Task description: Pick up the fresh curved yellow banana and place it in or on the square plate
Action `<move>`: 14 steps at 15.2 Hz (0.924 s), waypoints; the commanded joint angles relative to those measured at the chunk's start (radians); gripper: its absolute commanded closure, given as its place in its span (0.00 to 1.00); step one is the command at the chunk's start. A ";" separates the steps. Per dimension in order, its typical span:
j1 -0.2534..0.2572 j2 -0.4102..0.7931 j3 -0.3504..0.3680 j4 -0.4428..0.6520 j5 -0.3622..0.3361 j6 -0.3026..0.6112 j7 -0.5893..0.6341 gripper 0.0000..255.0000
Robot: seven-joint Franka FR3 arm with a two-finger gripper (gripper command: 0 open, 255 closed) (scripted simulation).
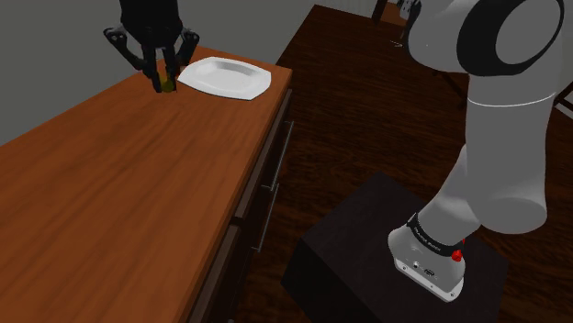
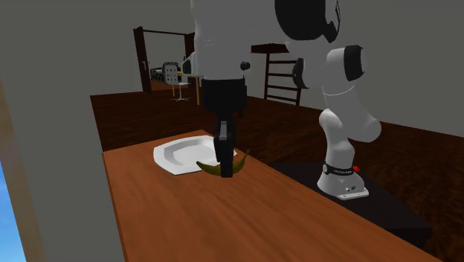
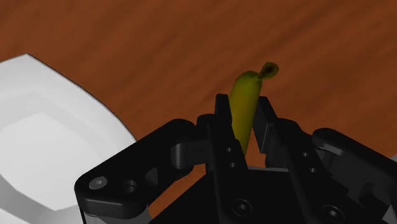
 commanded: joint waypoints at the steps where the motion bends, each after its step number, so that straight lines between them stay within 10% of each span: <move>1: 0.012 0.016 -0.002 0.055 -0.006 -0.039 -0.002 1.00; 3: 0.029 0.036 -0.005 0.118 -0.014 -0.081 -0.004 1.00; 14: -0.220 -0.099 -0.034 -0.096 0.055 0.001 -0.227 1.00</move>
